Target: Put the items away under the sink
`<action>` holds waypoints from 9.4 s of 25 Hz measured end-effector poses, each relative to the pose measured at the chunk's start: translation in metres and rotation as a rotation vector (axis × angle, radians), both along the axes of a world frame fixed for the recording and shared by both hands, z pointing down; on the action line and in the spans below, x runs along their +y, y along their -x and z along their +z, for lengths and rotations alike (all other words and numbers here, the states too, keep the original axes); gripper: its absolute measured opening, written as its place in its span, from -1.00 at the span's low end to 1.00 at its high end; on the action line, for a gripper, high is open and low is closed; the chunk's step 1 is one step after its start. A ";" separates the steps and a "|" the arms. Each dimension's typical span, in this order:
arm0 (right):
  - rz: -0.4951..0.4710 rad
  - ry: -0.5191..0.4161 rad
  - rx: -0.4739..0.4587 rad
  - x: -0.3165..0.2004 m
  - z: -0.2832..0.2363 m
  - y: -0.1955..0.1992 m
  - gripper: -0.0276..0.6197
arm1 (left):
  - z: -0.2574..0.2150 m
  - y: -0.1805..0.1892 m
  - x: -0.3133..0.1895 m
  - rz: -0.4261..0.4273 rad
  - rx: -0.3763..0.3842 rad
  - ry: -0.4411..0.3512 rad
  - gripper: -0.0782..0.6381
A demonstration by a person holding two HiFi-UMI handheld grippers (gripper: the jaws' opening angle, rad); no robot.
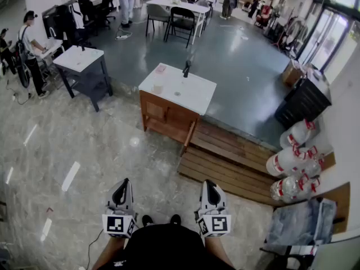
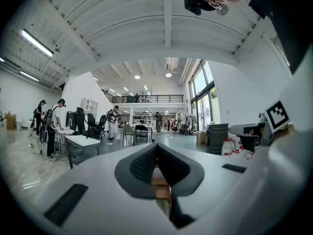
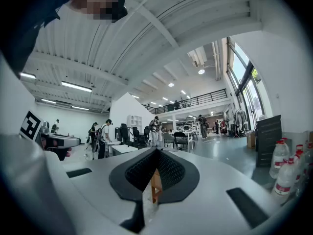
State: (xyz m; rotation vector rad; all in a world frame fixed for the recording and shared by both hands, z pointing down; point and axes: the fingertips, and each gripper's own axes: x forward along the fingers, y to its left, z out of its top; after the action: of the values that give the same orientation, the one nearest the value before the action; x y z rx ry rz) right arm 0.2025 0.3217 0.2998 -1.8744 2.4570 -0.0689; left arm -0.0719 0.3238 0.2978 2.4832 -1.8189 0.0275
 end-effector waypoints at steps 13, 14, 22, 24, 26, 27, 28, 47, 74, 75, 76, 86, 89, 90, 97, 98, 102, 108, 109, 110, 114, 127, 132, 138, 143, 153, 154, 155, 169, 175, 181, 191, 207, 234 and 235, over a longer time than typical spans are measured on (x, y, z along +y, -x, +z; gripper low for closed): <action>-0.022 0.007 -0.017 -0.002 0.002 0.006 -0.89 | 0.008 0.003 -0.001 -0.004 -0.010 0.025 -0.76; -0.025 0.008 -0.021 -0.002 0.001 0.006 -0.89 | 0.008 0.004 -0.001 -0.006 -0.010 0.026 -0.76; -0.026 -0.005 -0.020 -0.001 0.000 0.006 -0.76 | 0.013 0.005 -0.001 -0.012 -0.016 0.033 -0.76; -0.025 -0.003 -0.028 -0.002 0.001 0.006 -0.66 | 0.013 0.008 -0.002 -0.014 -0.015 0.031 -0.76; -0.024 0.001 -0.032 -0.002 0.001 0.005 -0.58 | 0.013 0.009 -0.003 -0.018 -0.014 0.031 -0.76; -0.027 0.003 -0.035 -0.002 0.002 0.005 -0.54 | 0.013 0.010 -0.002 -0.020 -0.014 0.032 -0.76; -0.034 0.003 -0.040 -0.001 0.002 0.006 -0.48 | 0.013 0.010 -0.002 -0.023 -0.014 0.033 -0.76; -0.126 -0.050 -0.123 0.009 -0.017 0.025 0.35 | 0.017 0.031 0.006 -0.025 -0.013 0.060 -0.76; -0.133 -0.036 -0.120 0.010 -0.004 0.099 0.36 | 0.014 0.102 -0.005 -0.038 0.027 0.048 -0.76; -0.134 -0.034 -0.121 0.006 -0.002 0.100 0.36 | 0.014 0.103 -0.009 -0.035 0.032 0.046 -0.76; -0.133 -0.034 -0.122 0.000 -0.001 0.101 0.36 | 0.014 0.103 -0.012 -0.032 0.036 0.042 -0.76; -0.141 -0.022 -0.140 -0.084 0.012 0.099 0.36 | 0.025 0.094 -0.081 -0.043 0.007 0.050 -0.76; -0.153 -0.018 -0.140 -0.120 0.013 0.099 0.36 | 0.028 0.092 -0.113 -0.046 -0.003 0.061 -0.76; -0.157 -0.017 -0.140 -0.133 0.013 0.099 0.36 | 0.027 0.092 -0.125 -0.048 -0.007 0.062 -0.76; -0.166 0.001 -0.143 -0.227 0.014 0.085 0.36 | 0.024 0.083 -0.224 -0.074 -0.019 0.069 -0.76; -0.165 0.002 -0.145 -0.240 0.013 0.081 0.36 | 0.022 0.080 -0.238 -0.073 -0.016 0.069 -0.76; -0.167 0.013 -0.093 -0.286 0.015 0.068 0.36 | 0.019 0.068 -0.291 -0.074 -0.030 0.073 -0.76; -0.223 0.034 -0.039 -0.342 0.024 0.067 0.36 | 0.019 0.063 -0.361 -0.102 -0.066 0.076 -0.76; -0.235 0.037 -0.039 -0.351 0.027 0.068 0.36 | 0.019 0.062 -0.370 -0.103 -0.067 0.079 -0.76; -0.245 0.039 -0.040 -0.359 0.029 0.070 0.36 | 0.019 0.061 -0.377 -0.105 -0.067 0.084 -0.76; -0.263 0.089 -0.040 -0.387 0.036 0.077 0.36 | 0.028 0.060 -0.399 -0.106 -0.082 0.119 -0.76; -0.205 0.192 -0.057 -0.474 0.104 0.127 0.26 | 0.103 0.078 -0.495 0.074 -0.094 0.233 -0.76; -0.241 0.229 -0.042 -0.507 0.149 0.163 0.26 | 0.154 0.082 -0.530 0.122 -0.097 0.265 -0.76; -0.259 0.317 -0.087 -0.544 0.224 0.192 0.24 | 0.207 0.087 -0.570 0.111 -0.051 0.252 -0.76; -0.259 0.311 -0.079 -0.585 0.277 0.210 0.20 | 0.252 0.090 -0.607 0.102 -0.071 0.260 -0.76; -0.273 0.248 -0.002 -0.663 0.331 0.238 0.07 | 0.321 0.095 -0.667 0.076 -0.097 0.266 -0.76; -0.271 0.240 0.006 -0.671 0.331 0.240 0.06 | 0.325 0.095 -0.671 0.077 -0.097 0.270 -0.76; -0.271 0.232 0.013 -0.680 0.330 0.242 0.06 | 0.328 0.094 -0.674 0.077 -0.095 0.273 -0.76; -0.244 0.217 -0.005 -0.731 0.327 0.268 -0.24 | 0.338 0.099 -0.686 0.073 -0.085 0.304 -0.76; -0.187 0.233 -0.051 -0.743 0.324 0.265 -0.47 | 0.335 0.108 -0.679 0.057 -0.075 0.308 -0.76; -0.166 0.216 0.062 -0.752 0.322 0.263 -0.78 | 0.328 0.113 -0.661 0.072 -0.137 0.273 -0.76; -0.189 0.131 0.164 -0.719 0.308 0.253 -0.78 | 0.318 0.116 -0.628 0.058 -0.157 0.258 -0.76; -0.096 0.141 0.130 -0.590 0.345 0.180 -0.78 | 0.338 0.019 -0.594 0.230 -0.102 0.219 -0.76; -0.002 0.167 0.151 -0.614 0.637 0.087 -0.78 | 0.588 -0.090 -0.631 0.402 0.029 0.130 -0.76; 0.006 0.165 0.144 -0.624 0.641 0.085 -0.78 | 0.592 -0.089 -0.633 0.404 0.036 0.131 -0.76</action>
State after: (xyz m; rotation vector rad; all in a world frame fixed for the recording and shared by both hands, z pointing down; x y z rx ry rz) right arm 0.1177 -0.3025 0.9406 -2.0190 2.6134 -0.1453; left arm 0.0175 -0.3097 0.8897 2.6867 -1.2303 0.1162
